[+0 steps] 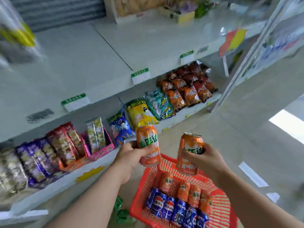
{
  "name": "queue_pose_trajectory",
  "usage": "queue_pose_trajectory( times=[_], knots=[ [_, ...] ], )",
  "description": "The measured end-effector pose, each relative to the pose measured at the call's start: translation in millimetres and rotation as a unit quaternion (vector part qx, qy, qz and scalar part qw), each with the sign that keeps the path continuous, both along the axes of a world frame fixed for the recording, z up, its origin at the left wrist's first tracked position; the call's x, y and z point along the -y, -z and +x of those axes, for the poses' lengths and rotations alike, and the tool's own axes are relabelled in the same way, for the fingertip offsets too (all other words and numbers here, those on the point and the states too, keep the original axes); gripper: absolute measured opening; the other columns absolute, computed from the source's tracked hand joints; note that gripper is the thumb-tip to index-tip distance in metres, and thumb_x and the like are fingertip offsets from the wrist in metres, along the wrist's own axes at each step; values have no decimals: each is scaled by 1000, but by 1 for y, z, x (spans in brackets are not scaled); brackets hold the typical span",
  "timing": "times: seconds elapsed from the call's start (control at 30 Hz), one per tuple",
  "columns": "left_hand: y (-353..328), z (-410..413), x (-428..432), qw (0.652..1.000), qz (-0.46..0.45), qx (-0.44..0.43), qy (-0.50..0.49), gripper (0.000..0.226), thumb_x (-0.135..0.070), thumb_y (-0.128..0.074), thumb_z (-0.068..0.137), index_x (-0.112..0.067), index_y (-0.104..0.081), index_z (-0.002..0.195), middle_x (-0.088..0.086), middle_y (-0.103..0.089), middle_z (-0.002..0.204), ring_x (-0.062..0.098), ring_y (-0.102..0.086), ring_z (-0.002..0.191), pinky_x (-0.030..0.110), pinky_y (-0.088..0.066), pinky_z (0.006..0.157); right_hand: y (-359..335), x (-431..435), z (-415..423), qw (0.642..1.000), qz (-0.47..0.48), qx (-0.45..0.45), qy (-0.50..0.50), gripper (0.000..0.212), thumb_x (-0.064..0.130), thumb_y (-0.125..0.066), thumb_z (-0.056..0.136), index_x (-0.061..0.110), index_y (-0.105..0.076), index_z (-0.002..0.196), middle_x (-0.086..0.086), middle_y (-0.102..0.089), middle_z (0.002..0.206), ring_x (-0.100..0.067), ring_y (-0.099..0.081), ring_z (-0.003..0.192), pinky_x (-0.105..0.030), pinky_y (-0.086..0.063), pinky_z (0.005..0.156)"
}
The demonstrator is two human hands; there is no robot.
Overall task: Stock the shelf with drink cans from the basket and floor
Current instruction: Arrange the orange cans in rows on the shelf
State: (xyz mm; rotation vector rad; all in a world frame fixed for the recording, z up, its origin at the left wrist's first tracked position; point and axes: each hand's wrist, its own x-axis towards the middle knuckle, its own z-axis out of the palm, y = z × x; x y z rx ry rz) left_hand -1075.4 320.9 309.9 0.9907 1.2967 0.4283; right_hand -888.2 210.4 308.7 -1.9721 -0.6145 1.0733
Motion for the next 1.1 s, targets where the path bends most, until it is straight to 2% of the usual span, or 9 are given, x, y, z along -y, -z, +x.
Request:
queue_pose_trajectory(
  times=[0.07,0.17,0.23,0.33,0.63,0.8,0.93,1.0,1.1],
  knots=[
    [-29,-20,-5,999,3,29,-42,19,-6,-74,77,-10,-65,92,9,-72,94,25,-66,88,37,-51,86,-28,-15,-15,999,17,12,-30,25,27,-86,66,18,-70,83,-7,-75,79,-22,-73,74,-39,-59,76],
    [-72,-57,-9,995,17,59,-84,32,-6,-72,78,-4,-62,108,13,-70,103,24,-66,91,32,-50,73,-68,-37,-43,996,51,26,-72,26,31,-87,65,22,-70,83,-2,-76,81,-19,-73,79,-36,-59,76],
    [-101,-90,-10,993,42,63,-88,25,-8,-72,79,-8,-62,102,11,-72,99,25,-67,90,33,-51,72,-94,-50,-66,991,79,32,-100,26,29,-86,68,21,-71,87,-1,-76,83,-18,-73,80,-31,-59,71],
    [-136,-136,-12,990,71,66,-100,27,-10,-74,77,-8,-63,102,12,-73,100,27,-69,91,43,-54,85,-128,-66,-98,986,98,45,-129,35,33,-86,67,20,-69,94,1,-74,85,-16,-71,79,-26,-55,65],
    [-230,-290,-34,970,152,71,-175,24,-3,-66,84,-15,-60,104,9,-68,111,27,-63,104,44,-47,97,-216,-112,-231,971,131,79,-185,32,39,-85,66,22,-70,88,1,-74,77,-19,-71,75,-34,-59,67],
    [-243,-378,-61,951,223,-7,-215,48,-9,-73,80,-16,-54,124,0,-64,117,20,-57,110,34,-42,96,-221,-137,-324,963,159,65,-206,41,39,-86,65,25,-64,96,4,-73,84,-16,-70,77,-32,-57,65],
    [-231,-435,-98,933,269,-52,-234,45,-9,-75,78,-22,-52,115,-10,-60,96,15,-55,99,28,-37,84,-217,-179,-389,957,185,50,-216,44,32,-86,68,26,-57,102,9,-68,89,-4,-63,79,-17,-44,58],
    [-221,-446,-109,934,271,-59,-224,45,-8,-76,77,-24,-49,111,-15,-57,90,12,-53,95,27,-37,84,-216,-195,-405,957,194,53,-211,51,32,-86,67,26,-56,108,8,-67,94,-6,-63,83,-20,-45,63],
    [-197,-461,-132,938,268,-54,-214,49,-5,-77,75,-22,-49,111,-4,-61,104,15,-56,97,28,-39,85,-206,-228,-425,955,201,67,-207,57,32,-87,65,25,-55,112,4,-67,100,-13,-64,89,-29,-48,75]
  ],
)
